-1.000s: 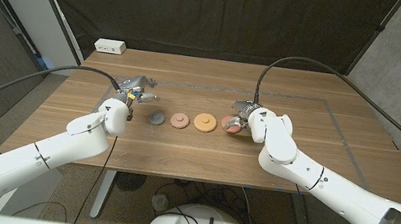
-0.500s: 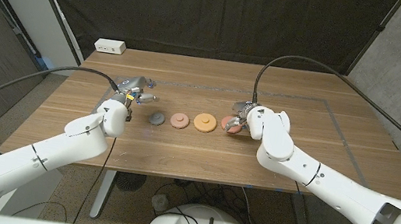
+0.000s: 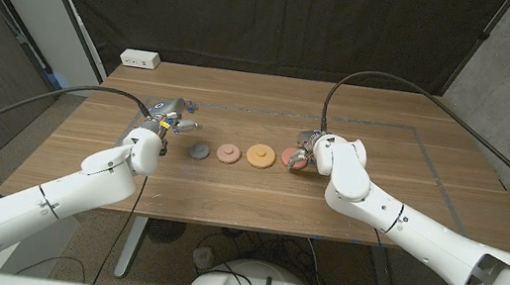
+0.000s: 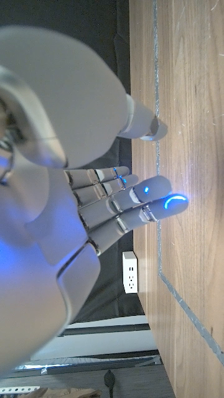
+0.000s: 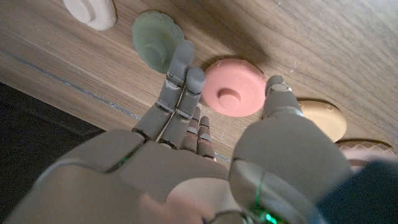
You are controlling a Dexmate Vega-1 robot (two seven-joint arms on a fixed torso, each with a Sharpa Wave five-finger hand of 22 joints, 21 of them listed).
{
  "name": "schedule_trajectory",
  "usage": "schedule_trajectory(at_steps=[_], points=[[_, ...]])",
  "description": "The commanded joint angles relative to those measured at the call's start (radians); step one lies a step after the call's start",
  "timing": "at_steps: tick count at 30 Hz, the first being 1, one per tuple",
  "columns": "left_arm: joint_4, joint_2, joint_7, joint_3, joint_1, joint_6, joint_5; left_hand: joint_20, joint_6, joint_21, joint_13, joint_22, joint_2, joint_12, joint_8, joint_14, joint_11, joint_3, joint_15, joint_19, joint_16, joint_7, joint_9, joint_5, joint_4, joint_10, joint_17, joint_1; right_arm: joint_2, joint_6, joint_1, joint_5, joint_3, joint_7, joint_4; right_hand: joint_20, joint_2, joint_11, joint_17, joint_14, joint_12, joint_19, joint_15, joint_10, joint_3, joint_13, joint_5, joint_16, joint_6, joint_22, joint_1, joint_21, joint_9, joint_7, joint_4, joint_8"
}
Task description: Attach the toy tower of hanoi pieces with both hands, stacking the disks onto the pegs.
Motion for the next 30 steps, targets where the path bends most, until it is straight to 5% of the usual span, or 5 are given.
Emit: schedule_trajectory(at_steps=[1,30], points=[[0.002,0.001,-0.002,0.002,0.003,0.010,-0.008,-0.118,0.009,0.007,0.005,-0.003,0.010,-0.003,-0.006,0.008,0.003,-0.002,-0.057,-0.003,0.007,-0.003,0.002,0.009,0.000,0.009,0.000,-0.003,0.019,0.008,0.020,0.006,-0.012,0.019,0.042,-0.117,0.010,0.000,0.006,0.015,0.007,0.007,-0.119,0.005,-0.002,0.001,0.004,0.012,-0.017,0.001,0.004,0.009,0.001,0.001,0.000,-0.006],[0.035,-0.006,-0.001,0.006,-0.011,-0.017,-0.025,-0.118,0.018,0.026,0.007,-0.022,0.012,-0.006,-0.006,0.010,0.001,-0.001,-0.058,-0.007,0.013,-0.005,0.003,0.010,0.000,0.020,-0.003,-0.004,0.040,-0.009,0.067,0.018,-0.064,0.038,0.103,-0.117,0.026,-0.016,0.008,0.024,0.026,0.014,-0.120,0.069,-0.001,0.009,0.011,0.032,0.005,-0.004,0.018,0.024,0.000,-0.004,-0.006,0.007]])
